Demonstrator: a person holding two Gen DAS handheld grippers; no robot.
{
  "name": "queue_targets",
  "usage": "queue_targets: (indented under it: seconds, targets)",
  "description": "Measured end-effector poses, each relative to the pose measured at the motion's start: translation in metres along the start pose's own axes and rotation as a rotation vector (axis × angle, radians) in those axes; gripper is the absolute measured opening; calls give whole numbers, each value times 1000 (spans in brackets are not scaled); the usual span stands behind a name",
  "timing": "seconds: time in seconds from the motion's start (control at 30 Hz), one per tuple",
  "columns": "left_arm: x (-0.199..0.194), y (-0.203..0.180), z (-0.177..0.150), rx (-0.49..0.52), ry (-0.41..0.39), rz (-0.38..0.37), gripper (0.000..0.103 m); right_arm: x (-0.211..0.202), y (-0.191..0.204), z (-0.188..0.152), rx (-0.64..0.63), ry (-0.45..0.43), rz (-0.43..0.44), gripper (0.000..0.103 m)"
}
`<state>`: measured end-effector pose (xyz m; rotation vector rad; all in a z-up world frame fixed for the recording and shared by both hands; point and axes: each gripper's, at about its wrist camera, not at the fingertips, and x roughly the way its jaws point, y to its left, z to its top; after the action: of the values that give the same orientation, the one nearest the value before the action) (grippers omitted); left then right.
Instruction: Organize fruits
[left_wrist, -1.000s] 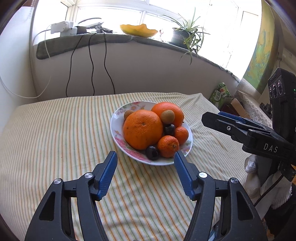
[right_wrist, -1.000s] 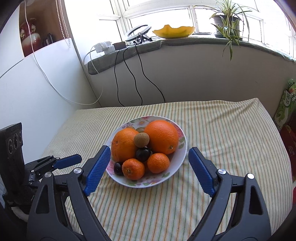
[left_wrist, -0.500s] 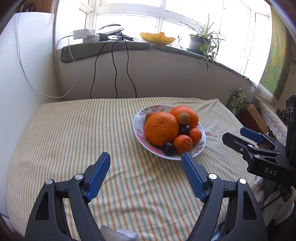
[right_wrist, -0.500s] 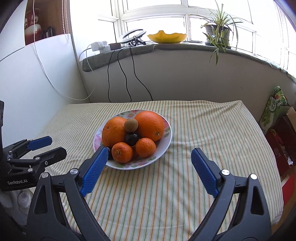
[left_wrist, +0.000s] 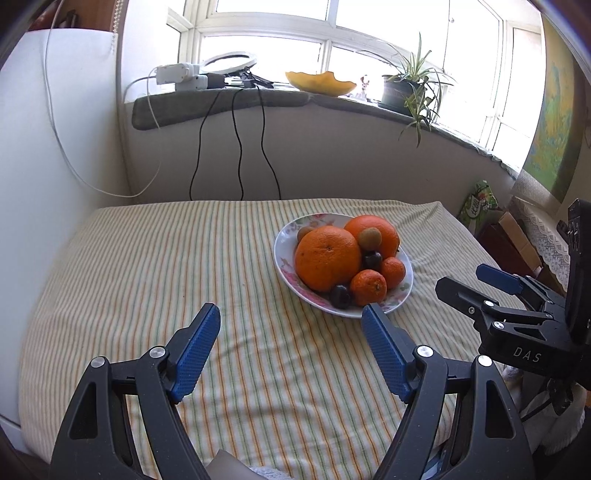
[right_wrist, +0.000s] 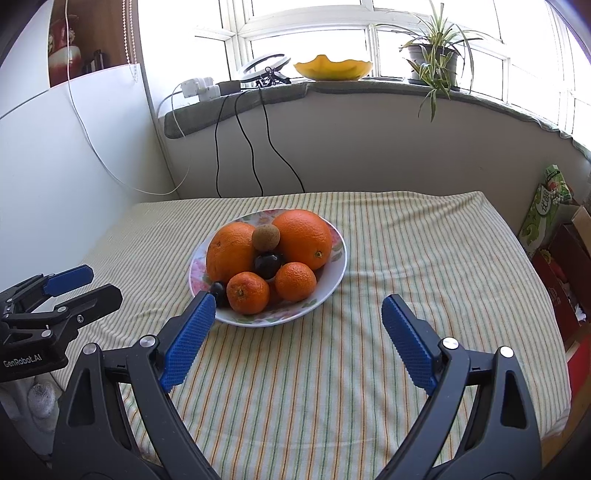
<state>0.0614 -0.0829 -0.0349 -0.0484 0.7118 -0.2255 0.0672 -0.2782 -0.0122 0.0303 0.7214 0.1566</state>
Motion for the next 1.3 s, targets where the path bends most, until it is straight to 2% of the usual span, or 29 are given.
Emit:
queue_targets:
  seconds: [1.3]
  targets:
    - [-3,1,1,-2,-14,0,79,3,2,-2,4,12,7,94]
